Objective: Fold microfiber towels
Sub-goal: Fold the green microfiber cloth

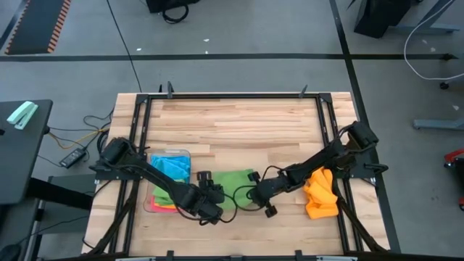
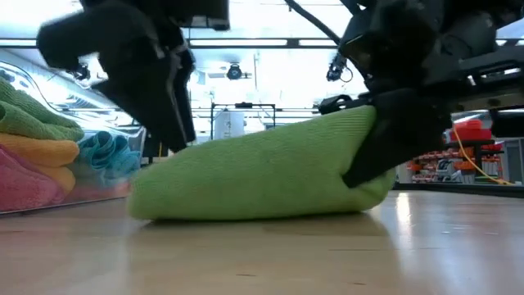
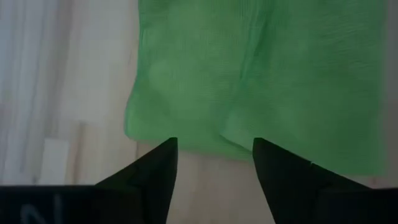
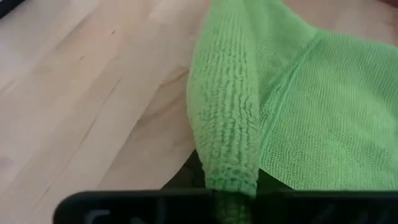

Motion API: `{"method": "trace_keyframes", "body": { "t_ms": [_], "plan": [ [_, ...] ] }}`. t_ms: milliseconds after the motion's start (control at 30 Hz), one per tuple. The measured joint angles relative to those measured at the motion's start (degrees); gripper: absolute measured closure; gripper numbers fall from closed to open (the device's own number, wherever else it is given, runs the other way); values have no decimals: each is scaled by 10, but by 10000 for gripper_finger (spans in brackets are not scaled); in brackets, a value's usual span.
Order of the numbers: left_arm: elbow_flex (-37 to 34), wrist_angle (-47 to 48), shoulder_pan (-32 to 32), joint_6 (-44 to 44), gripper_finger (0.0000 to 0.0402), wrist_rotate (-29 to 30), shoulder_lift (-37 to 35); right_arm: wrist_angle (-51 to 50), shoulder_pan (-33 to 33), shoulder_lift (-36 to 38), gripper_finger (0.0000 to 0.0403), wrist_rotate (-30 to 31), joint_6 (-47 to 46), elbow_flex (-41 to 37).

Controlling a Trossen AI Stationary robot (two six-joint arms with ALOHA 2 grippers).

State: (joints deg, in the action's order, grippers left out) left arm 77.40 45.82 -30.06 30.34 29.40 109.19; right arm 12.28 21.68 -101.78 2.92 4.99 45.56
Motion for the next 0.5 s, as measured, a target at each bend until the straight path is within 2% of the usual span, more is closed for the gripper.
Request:
{"method": "trace_keyframes", "body": {
  "t_ms": [233, 500],
  "plan": [
    [0, -73, -9, -78, 217, -28, 42, -26, 10, 0, 395, 13, -6, 0],
    [0, -74, -47, -114, 245, -31, 36, -29, 8, 0, 395, 29, -33, 0]
  ]
}}
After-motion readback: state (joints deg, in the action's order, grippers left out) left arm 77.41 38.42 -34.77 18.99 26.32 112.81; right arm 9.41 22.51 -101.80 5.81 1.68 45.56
